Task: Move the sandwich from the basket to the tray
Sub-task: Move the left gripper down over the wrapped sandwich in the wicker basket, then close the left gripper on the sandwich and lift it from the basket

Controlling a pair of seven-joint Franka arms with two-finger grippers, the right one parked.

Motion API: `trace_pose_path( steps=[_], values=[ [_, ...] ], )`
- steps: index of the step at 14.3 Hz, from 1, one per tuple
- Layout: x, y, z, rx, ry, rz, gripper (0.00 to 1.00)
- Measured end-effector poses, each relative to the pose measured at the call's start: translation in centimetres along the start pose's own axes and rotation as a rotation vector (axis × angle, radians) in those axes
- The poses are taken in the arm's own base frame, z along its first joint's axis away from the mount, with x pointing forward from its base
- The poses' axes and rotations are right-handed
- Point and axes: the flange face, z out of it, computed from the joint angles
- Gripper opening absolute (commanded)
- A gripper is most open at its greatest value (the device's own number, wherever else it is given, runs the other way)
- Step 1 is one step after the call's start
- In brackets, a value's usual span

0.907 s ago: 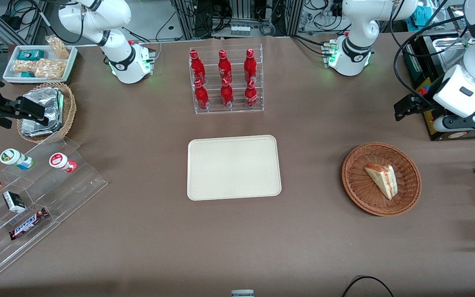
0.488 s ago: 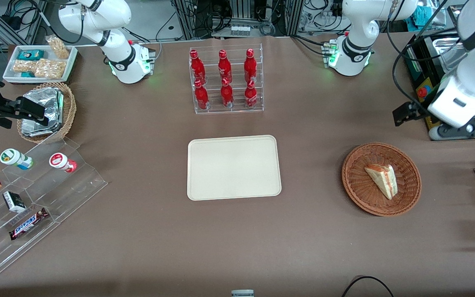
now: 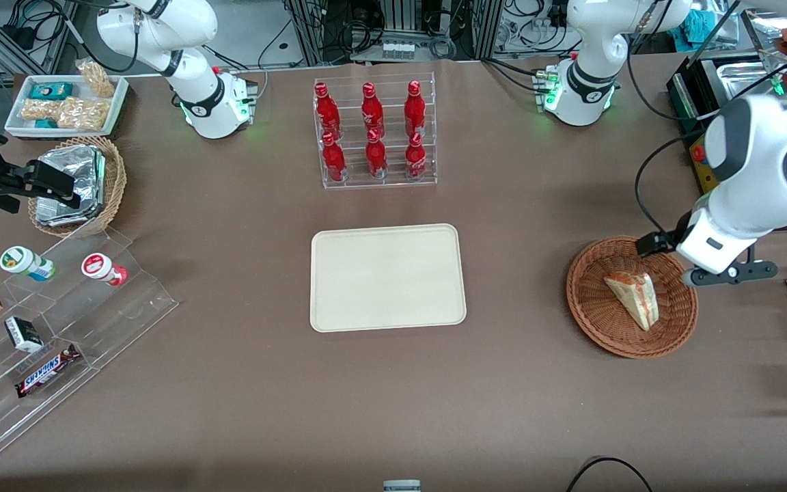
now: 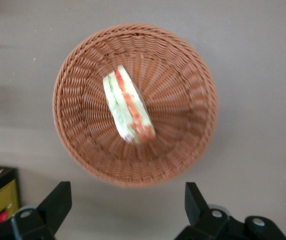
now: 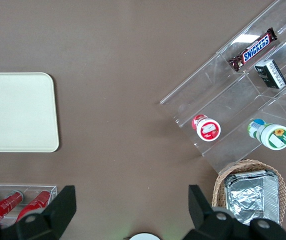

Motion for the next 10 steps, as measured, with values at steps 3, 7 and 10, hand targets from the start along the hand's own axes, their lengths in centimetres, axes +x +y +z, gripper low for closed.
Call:
trace_pose_path(
  steps=[3, 7, 10],
  values=[
    [-0.6, -2.7, 6.5, -0.027, 0.081, -0.08, 1.0],
    [-0.4, -3.1, 10.3, -0.055, 0.088, -0.459, 1.0],
    [0.2, -1.9, 11.4, -0.08, 0.11, -0.635, 1.0]
  ],
)
